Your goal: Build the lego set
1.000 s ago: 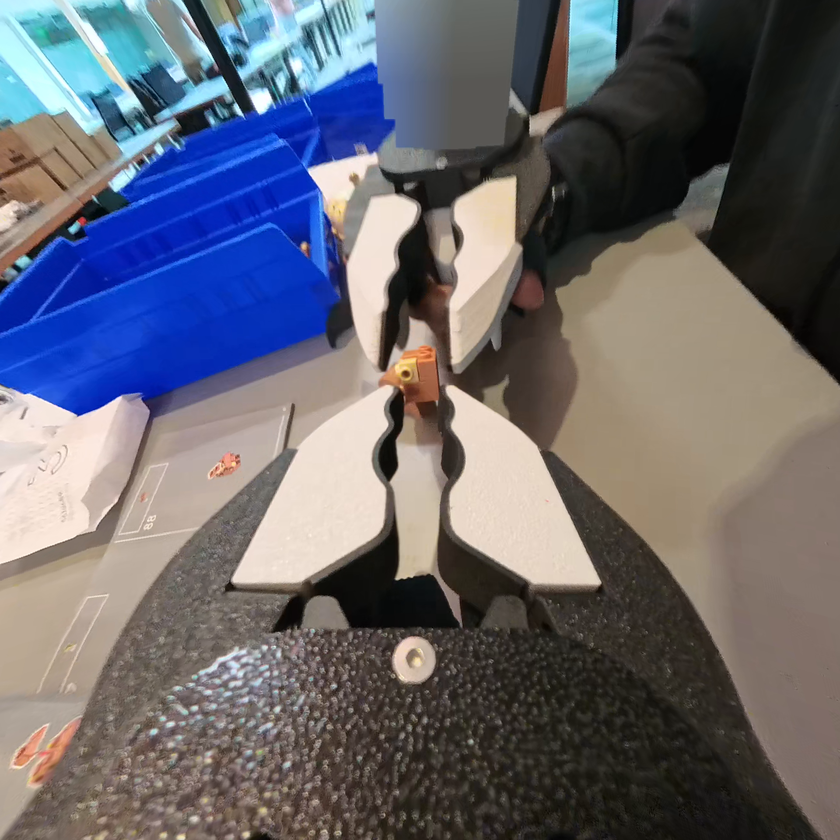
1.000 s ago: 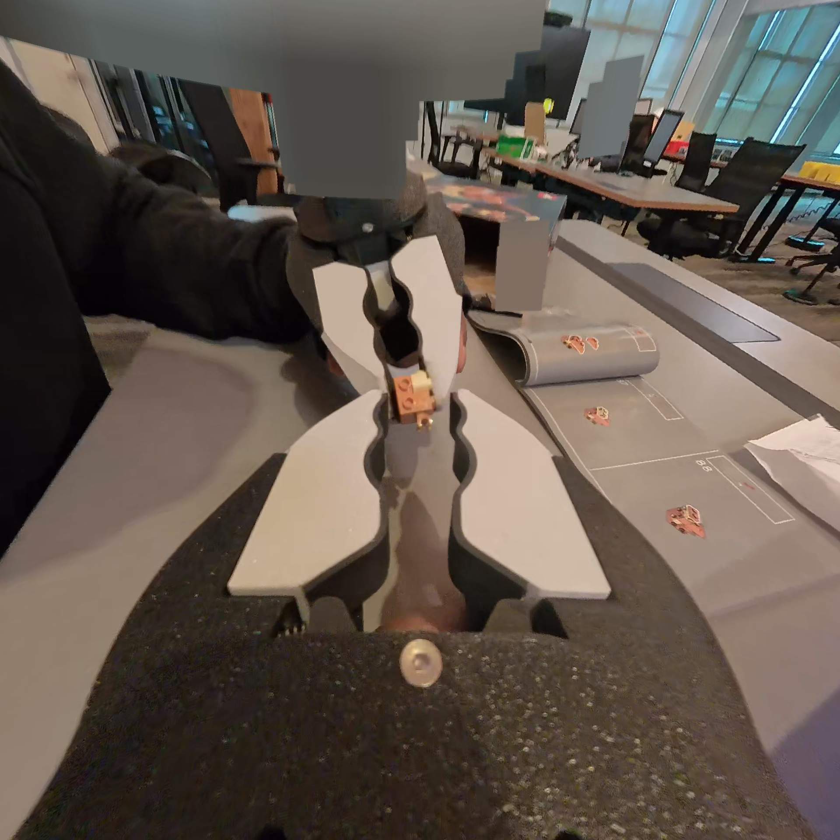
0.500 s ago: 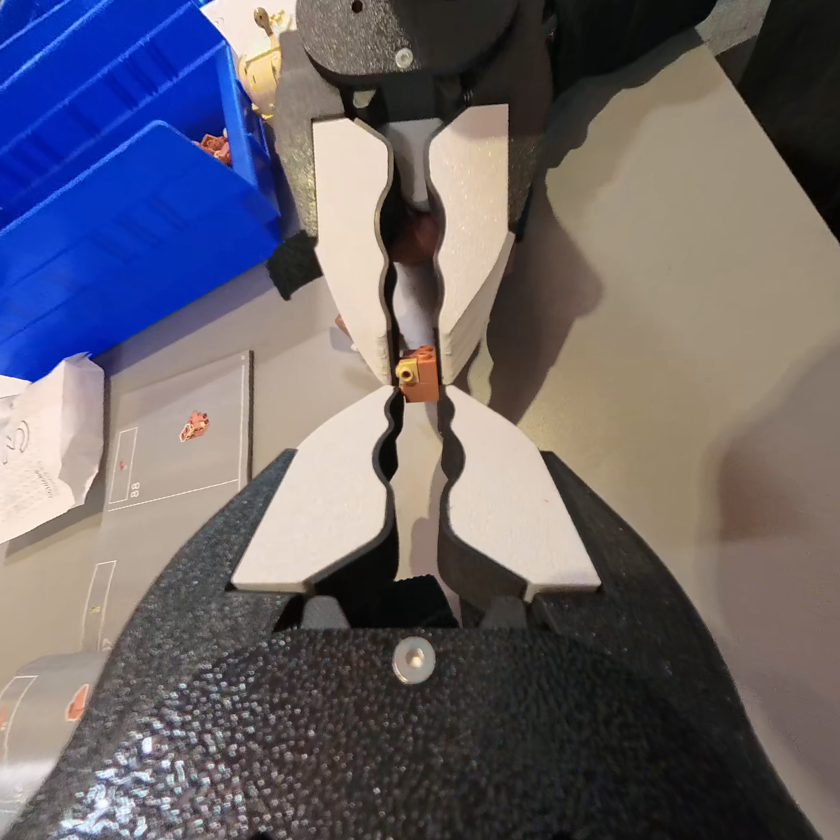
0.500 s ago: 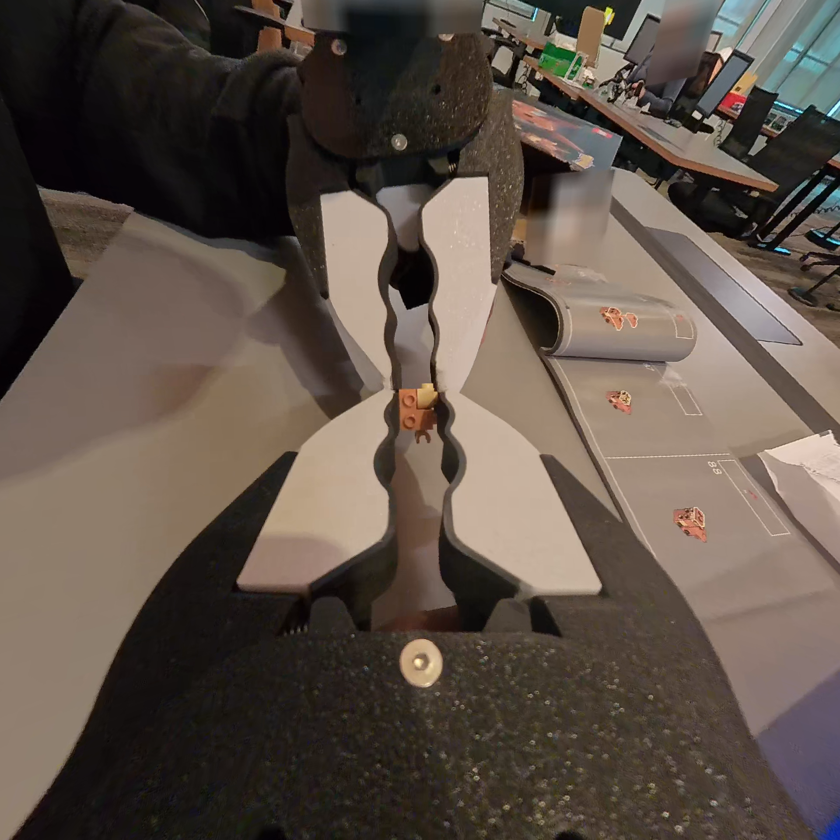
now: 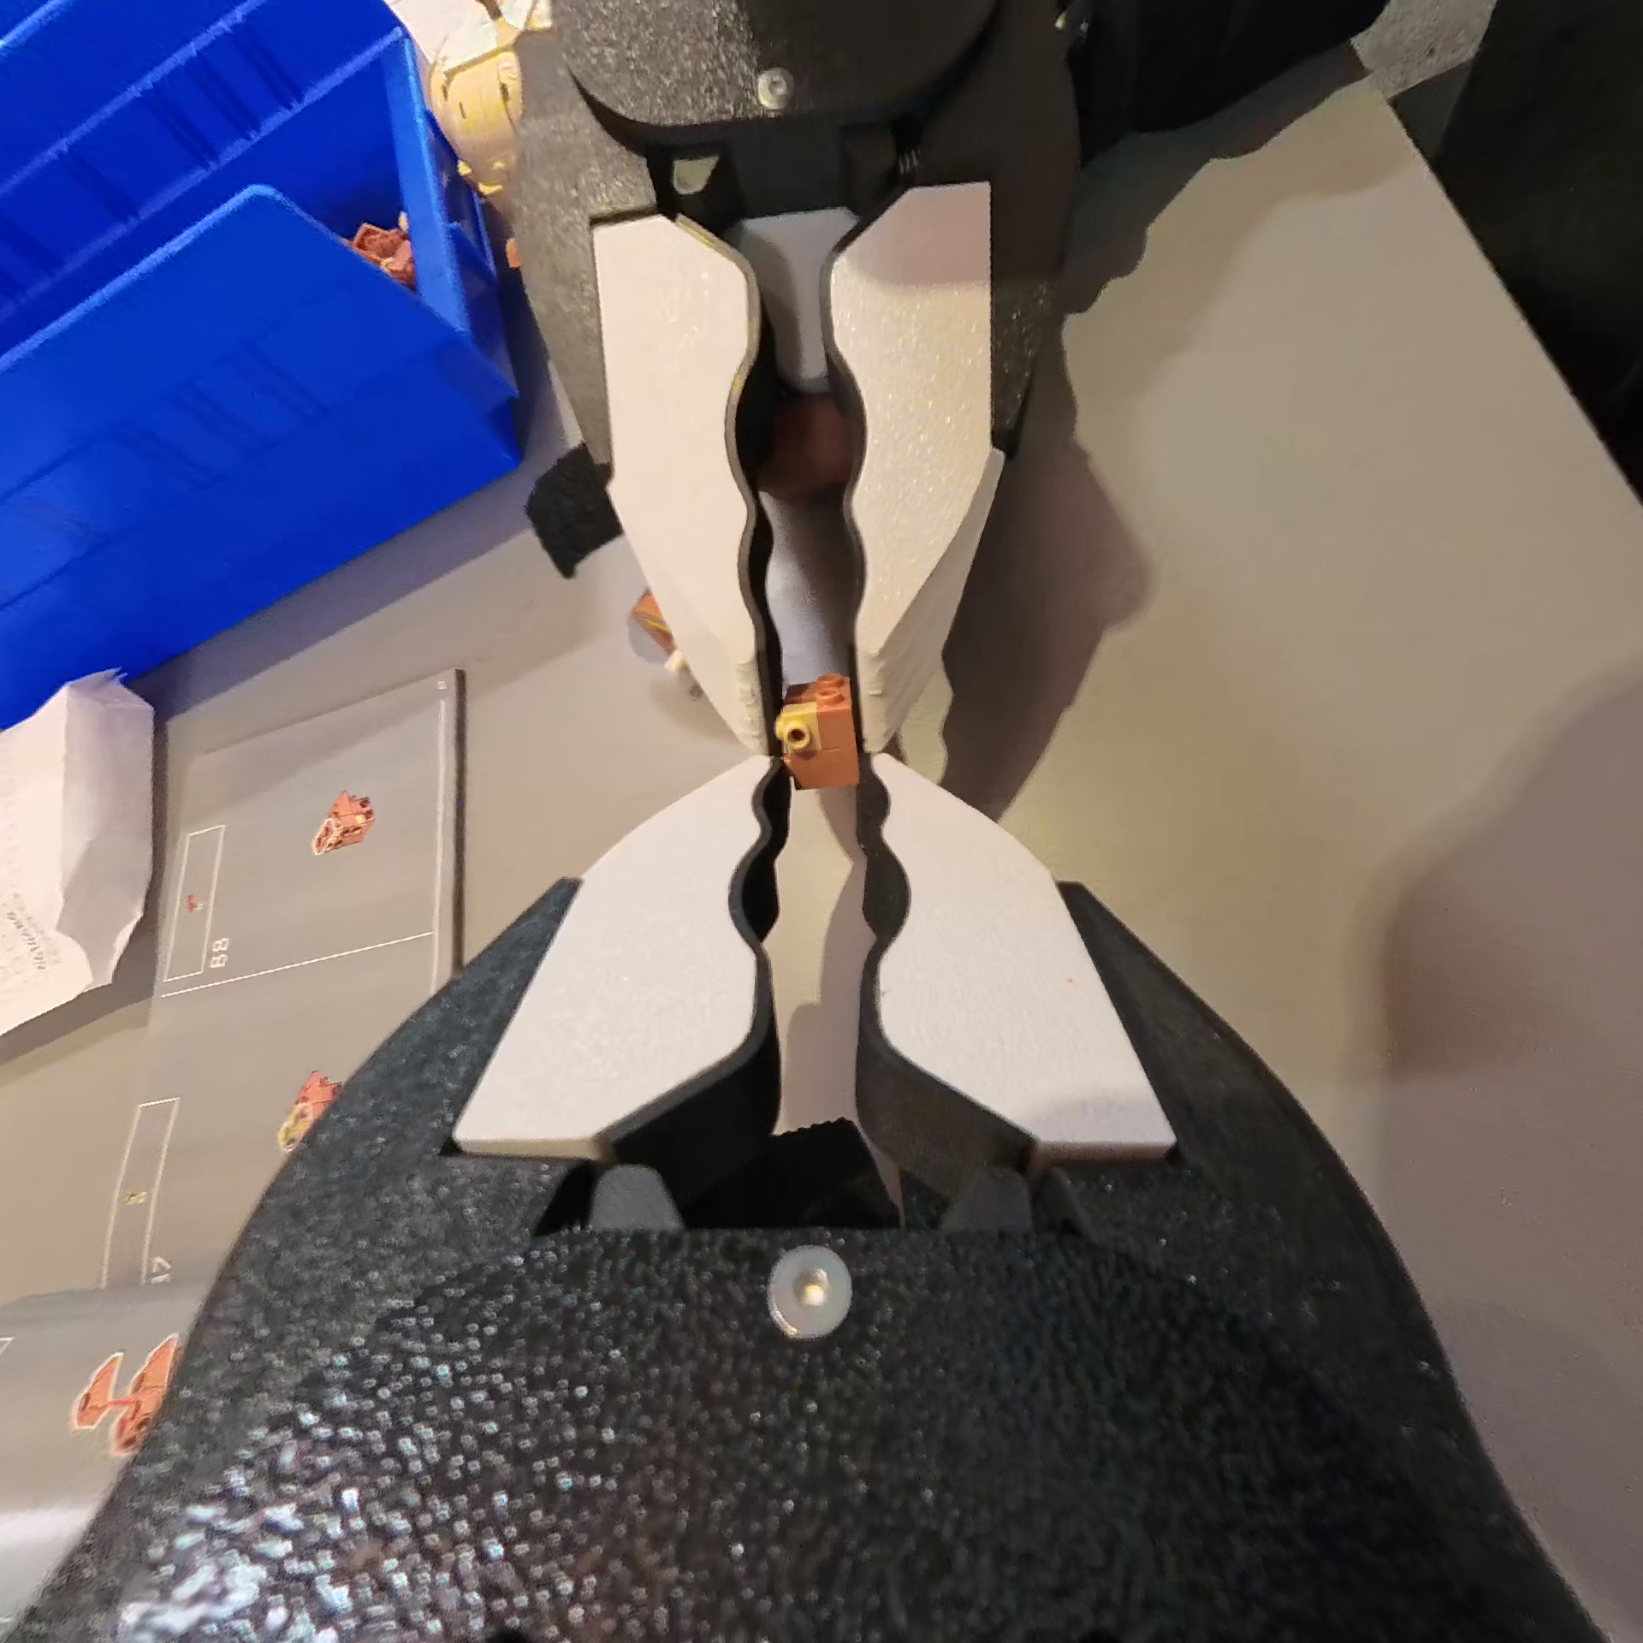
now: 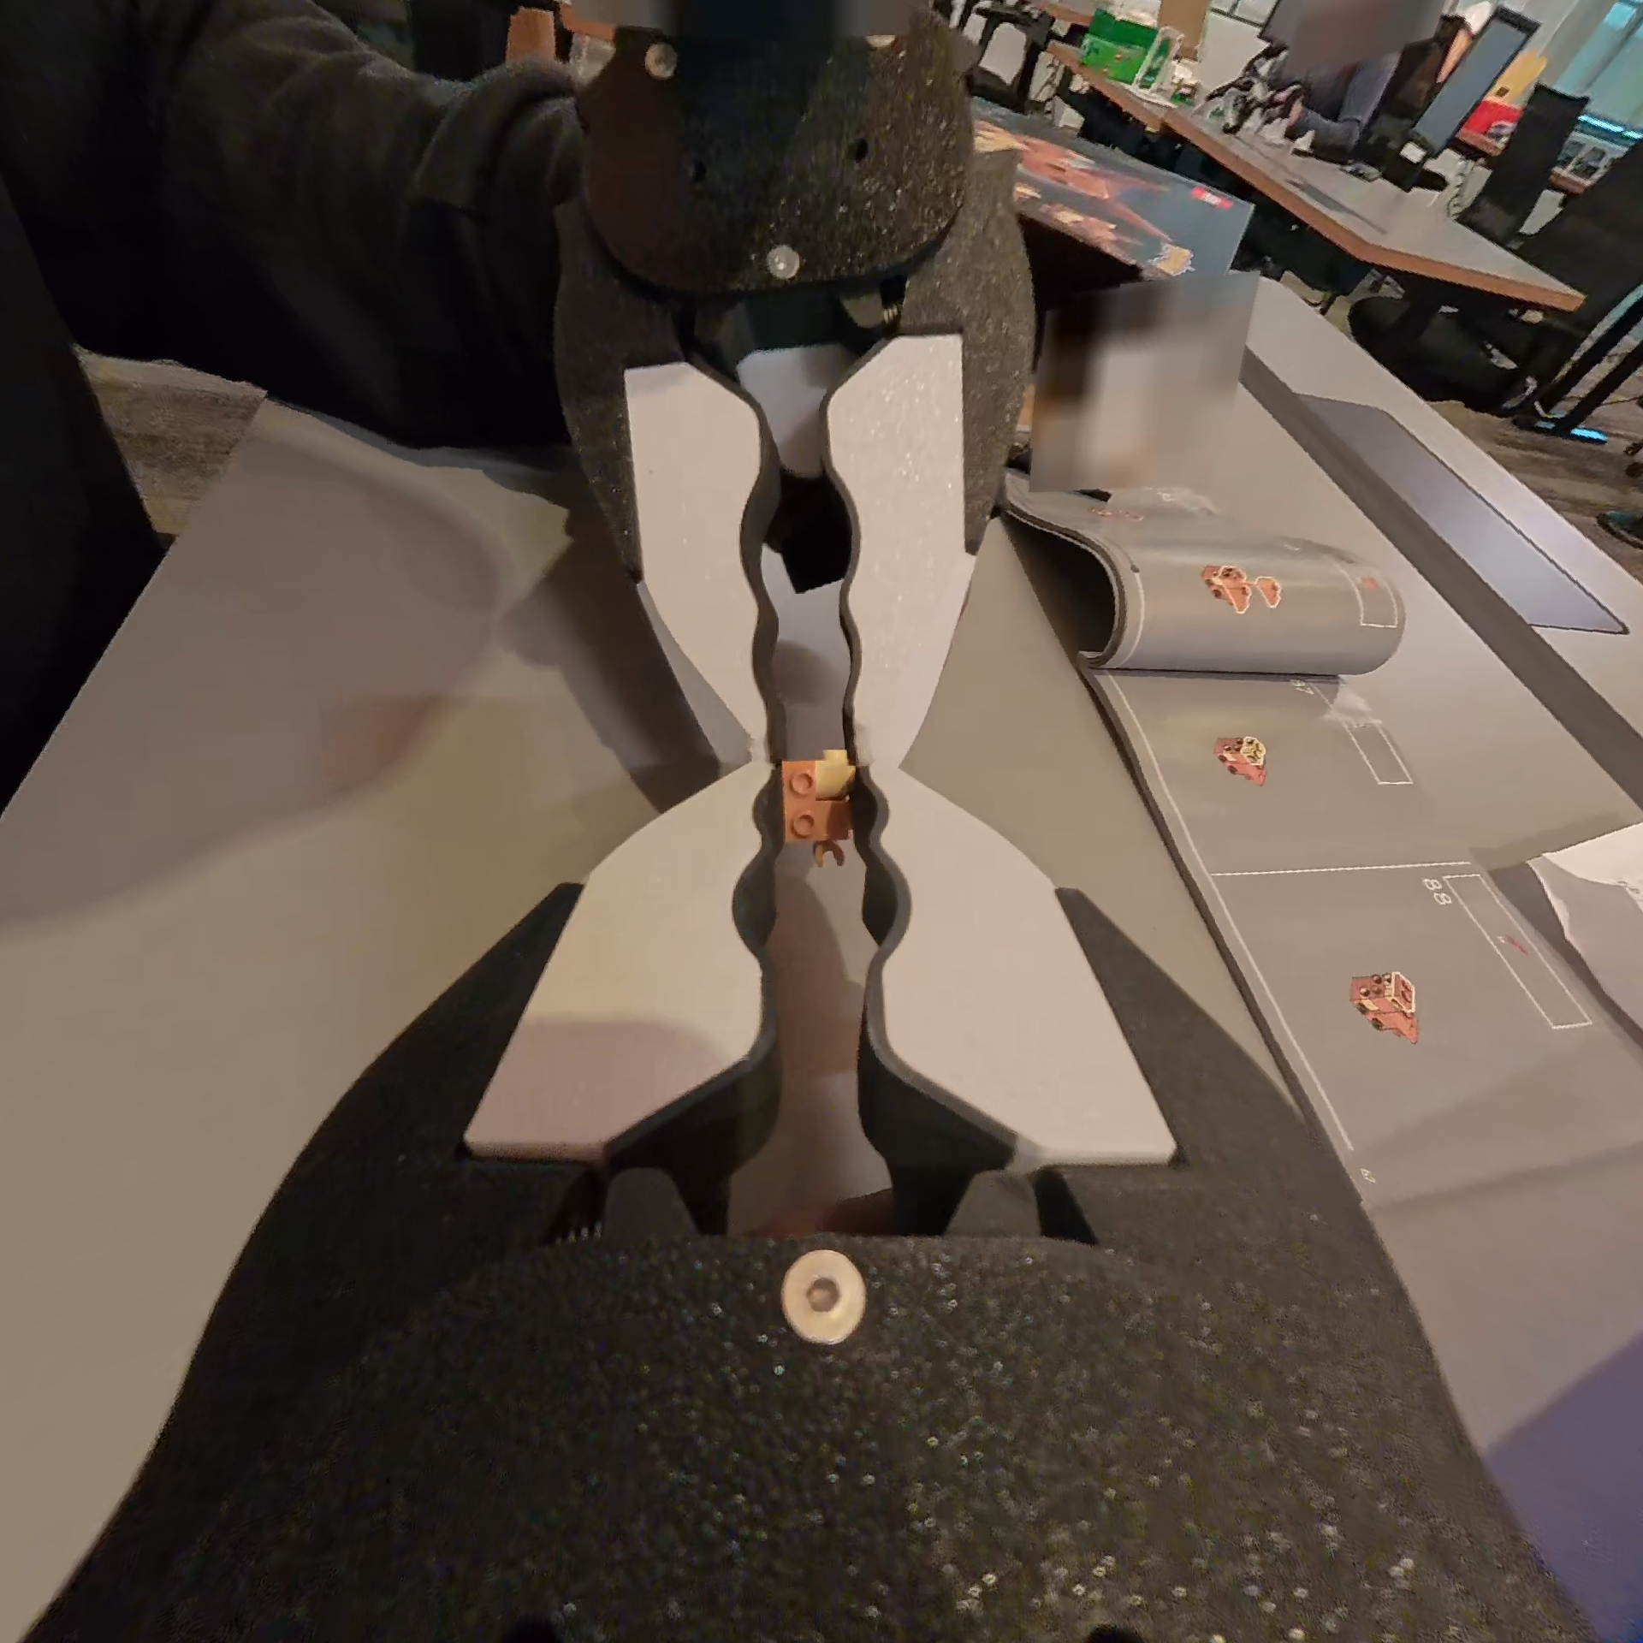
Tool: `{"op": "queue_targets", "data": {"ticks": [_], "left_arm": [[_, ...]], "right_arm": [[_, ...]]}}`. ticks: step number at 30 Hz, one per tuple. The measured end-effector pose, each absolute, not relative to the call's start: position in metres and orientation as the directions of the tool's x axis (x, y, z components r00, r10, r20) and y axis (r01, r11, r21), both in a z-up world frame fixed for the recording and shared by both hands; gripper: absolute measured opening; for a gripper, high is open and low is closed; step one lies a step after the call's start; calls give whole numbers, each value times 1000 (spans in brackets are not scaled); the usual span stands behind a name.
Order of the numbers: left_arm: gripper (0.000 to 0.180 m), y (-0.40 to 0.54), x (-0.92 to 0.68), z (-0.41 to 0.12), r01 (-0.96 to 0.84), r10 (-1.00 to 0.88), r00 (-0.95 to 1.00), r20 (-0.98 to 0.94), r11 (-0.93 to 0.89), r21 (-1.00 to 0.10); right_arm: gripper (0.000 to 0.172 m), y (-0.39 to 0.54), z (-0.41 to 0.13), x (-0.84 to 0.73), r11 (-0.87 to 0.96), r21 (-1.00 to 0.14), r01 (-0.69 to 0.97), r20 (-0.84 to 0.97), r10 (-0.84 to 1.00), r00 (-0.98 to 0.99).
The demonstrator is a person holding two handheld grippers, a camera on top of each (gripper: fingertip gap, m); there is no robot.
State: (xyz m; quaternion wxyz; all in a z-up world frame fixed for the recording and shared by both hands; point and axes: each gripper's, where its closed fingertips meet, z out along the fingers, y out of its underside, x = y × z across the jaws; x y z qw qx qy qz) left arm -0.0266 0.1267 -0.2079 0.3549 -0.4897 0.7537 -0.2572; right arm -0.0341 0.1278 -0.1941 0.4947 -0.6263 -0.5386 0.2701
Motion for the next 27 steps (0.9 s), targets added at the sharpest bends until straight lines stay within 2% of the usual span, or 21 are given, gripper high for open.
{"op": "queue_targets", "data": {"ticks": [2, 5, 11, 16, 22, 27], "left_arm": [[14, 130, -26, -205, -534, -926, -252, -282, 376, -757], [14, 132, -27, -200, -477, -925, -246, -288, 375, -795], [14, 134, -25, -197, -448, -931, -236, -280, 360, -819], [14, 134, -22, -195, -430, -928, -228, -294, 367, -825], [20, 136, -20, -178, -312, -927, -183, -328, 371, -875], [17, 129, -20, -172, -251, -875, -193, -445, 482, -840]], "right_arm": [[15, 132, -191, -34, 55, -921, 387, 186, 932, 310], [32, 138, -192, -29, 49, -912, 408, 203, 917, 343], [15, 136, -188, -28, 91, -910, 405, 242, 909, 340], [15, 135, -186, -26, 117, -904, 411, 271, 900, 341], [15, 134, -169, -25, 190, -921, 340, 316, 876, 365], [15, 131, -163, -27, 310, -889, 338, 428, 826, 367]]}}
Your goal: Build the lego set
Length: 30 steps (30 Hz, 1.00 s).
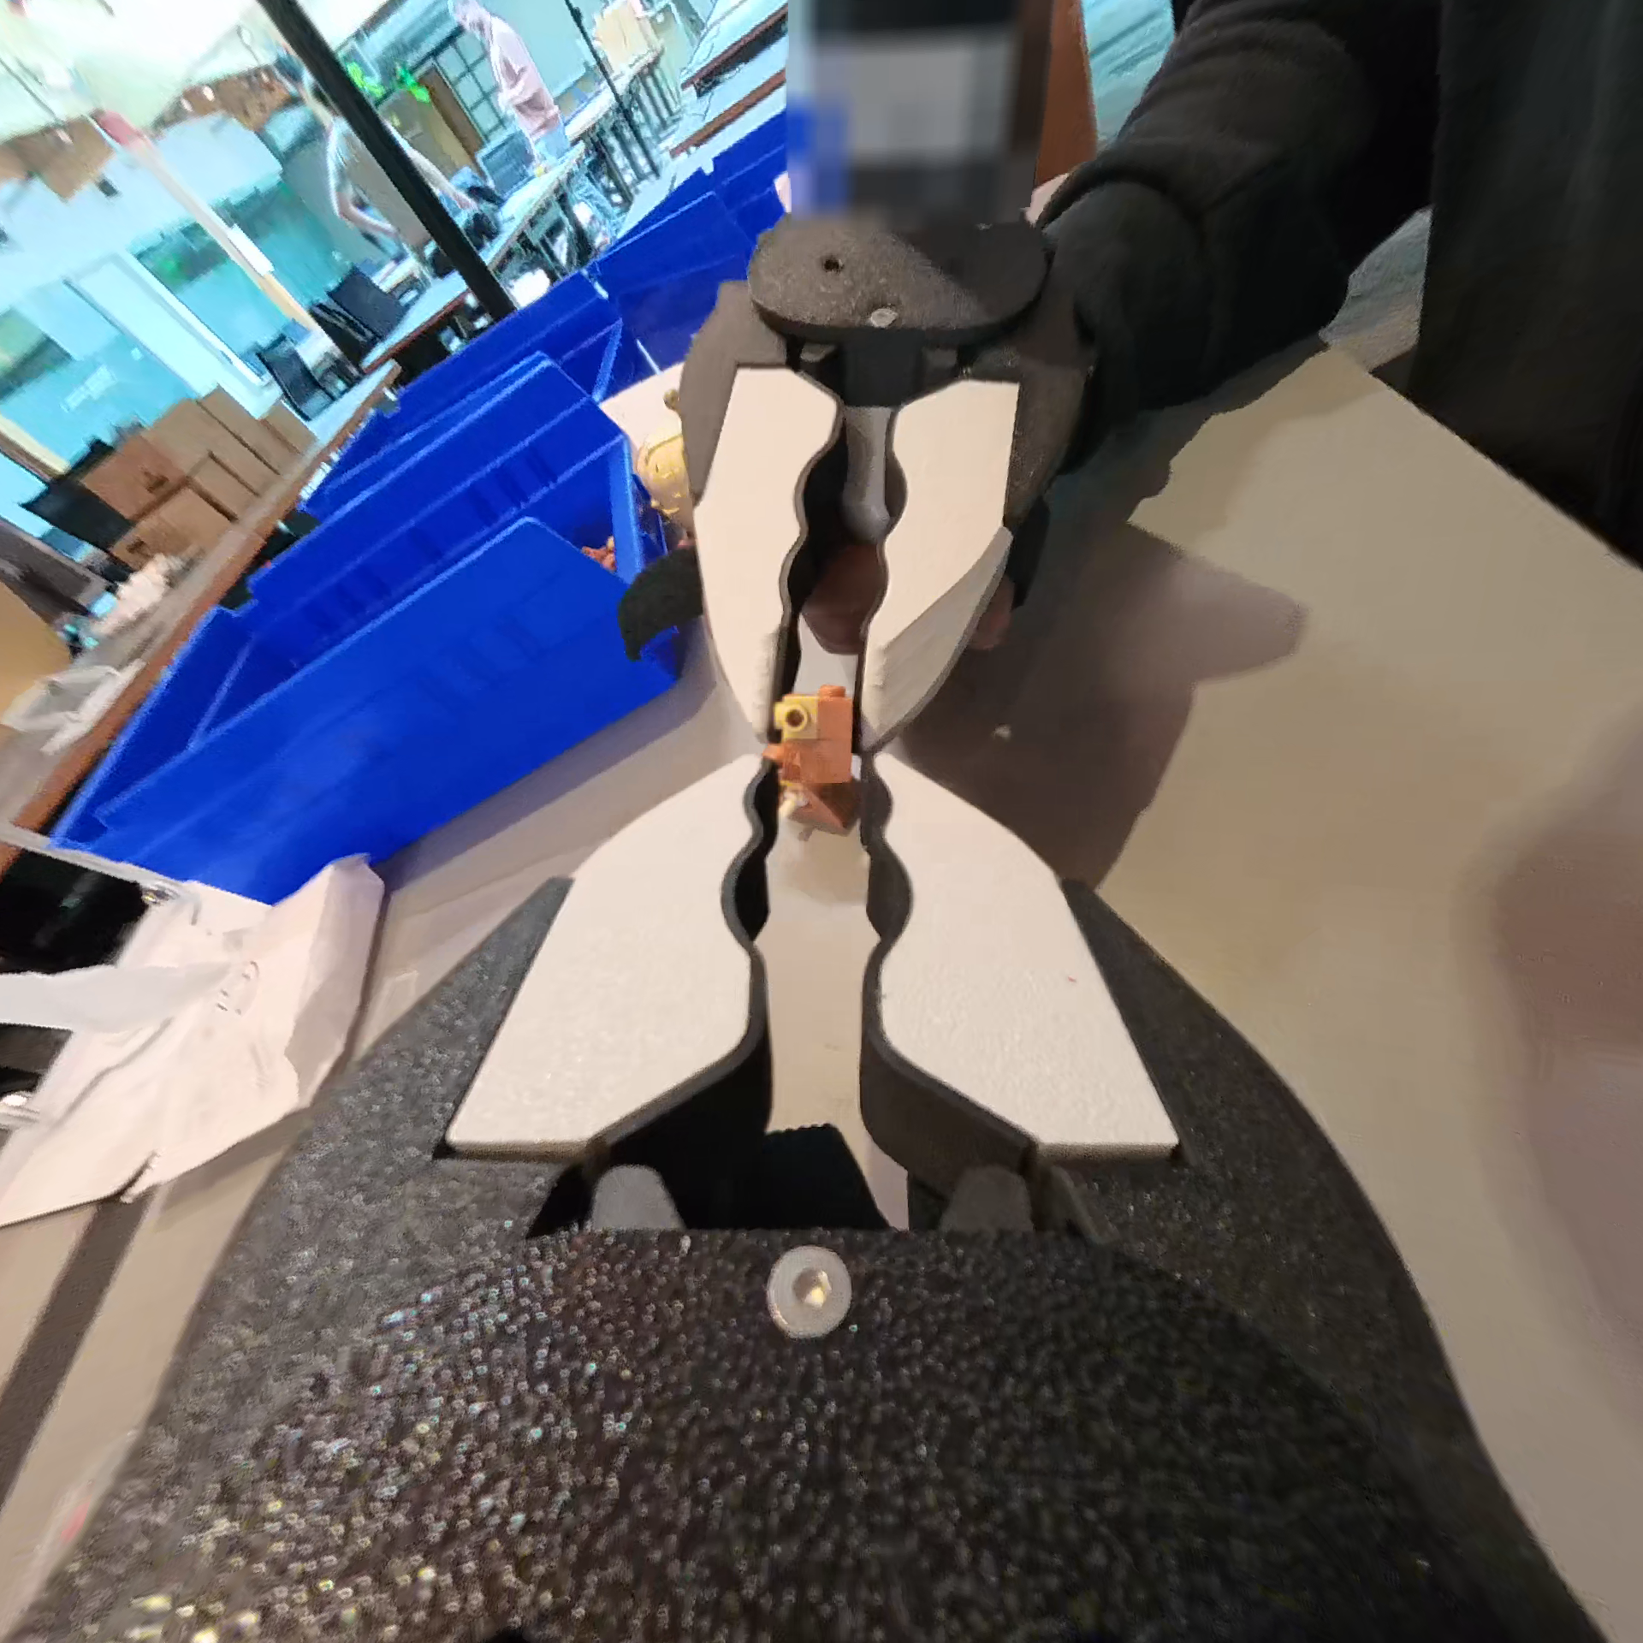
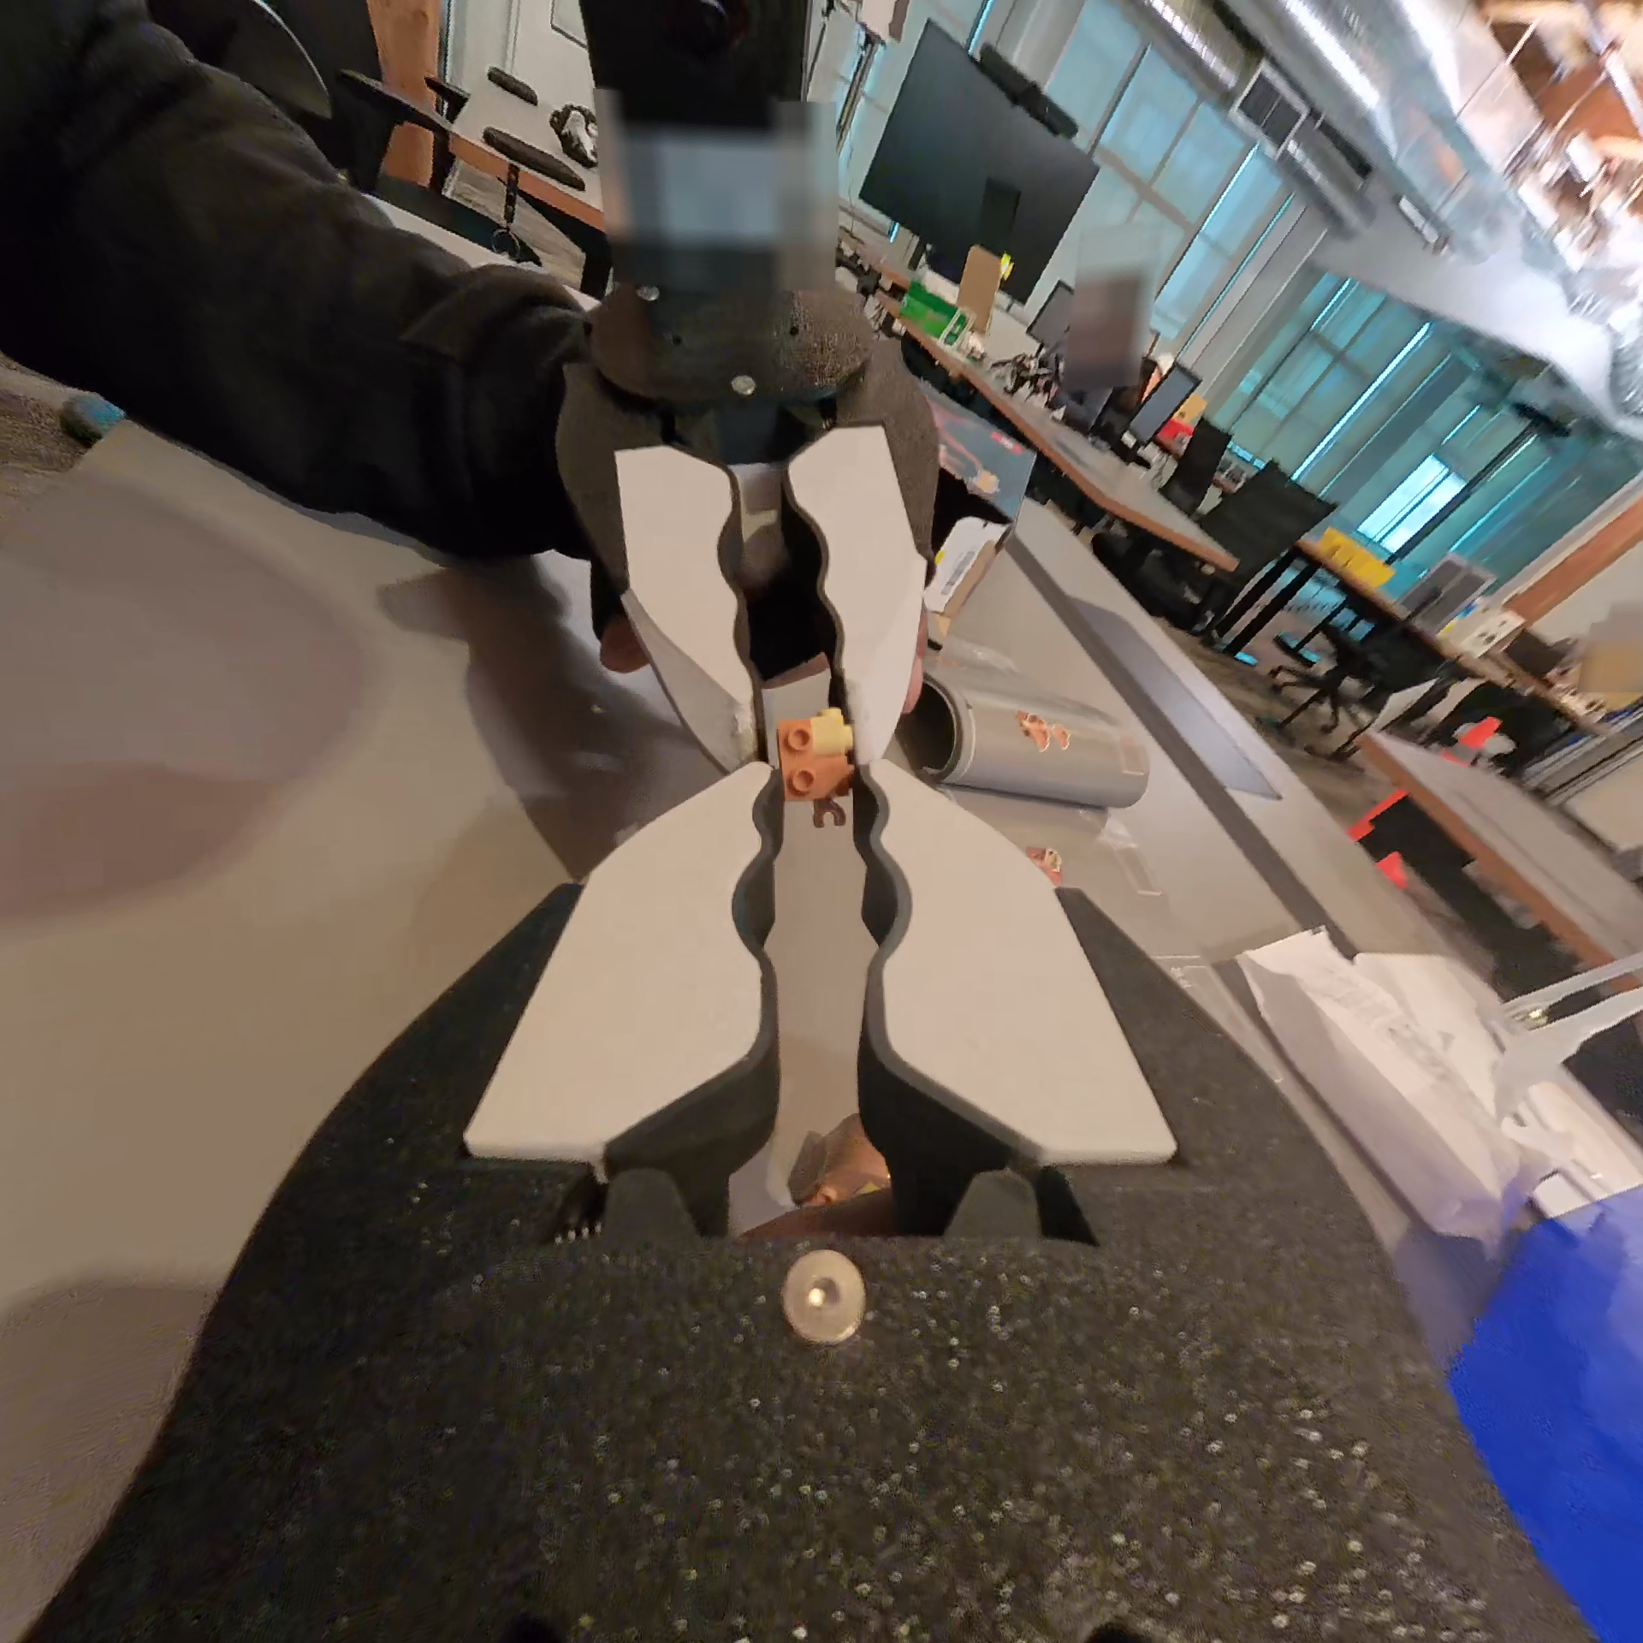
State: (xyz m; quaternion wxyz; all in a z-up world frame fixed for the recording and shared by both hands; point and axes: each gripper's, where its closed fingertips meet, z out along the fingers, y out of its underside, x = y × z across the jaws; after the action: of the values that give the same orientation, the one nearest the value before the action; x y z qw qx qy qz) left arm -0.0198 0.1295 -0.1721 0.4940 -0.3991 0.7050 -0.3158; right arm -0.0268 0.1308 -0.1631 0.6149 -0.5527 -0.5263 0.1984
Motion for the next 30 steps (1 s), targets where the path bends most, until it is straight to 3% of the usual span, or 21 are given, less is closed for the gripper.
{"op": "queue_targets", "data": {"ticks": [21, 25, 30], "left_arm": [[14, 130, -18, -164, -199, -829, -162, -535, 558, -805], [21, 138, -25, -178, -287, -924, -197, -327, 374, -882], [30, 148, -23, -169, -285, -982, -132, 139, -97, -954]], "right_arm": [[15, 129, -155, -27, 418, -829, 371, 546, 746, 380], [15, 138, -164, -25, 417, -800, 432, 585, 701, 407], [15, 150, -170, -20, 437, -724, 534, 676, 607, 419]]}}
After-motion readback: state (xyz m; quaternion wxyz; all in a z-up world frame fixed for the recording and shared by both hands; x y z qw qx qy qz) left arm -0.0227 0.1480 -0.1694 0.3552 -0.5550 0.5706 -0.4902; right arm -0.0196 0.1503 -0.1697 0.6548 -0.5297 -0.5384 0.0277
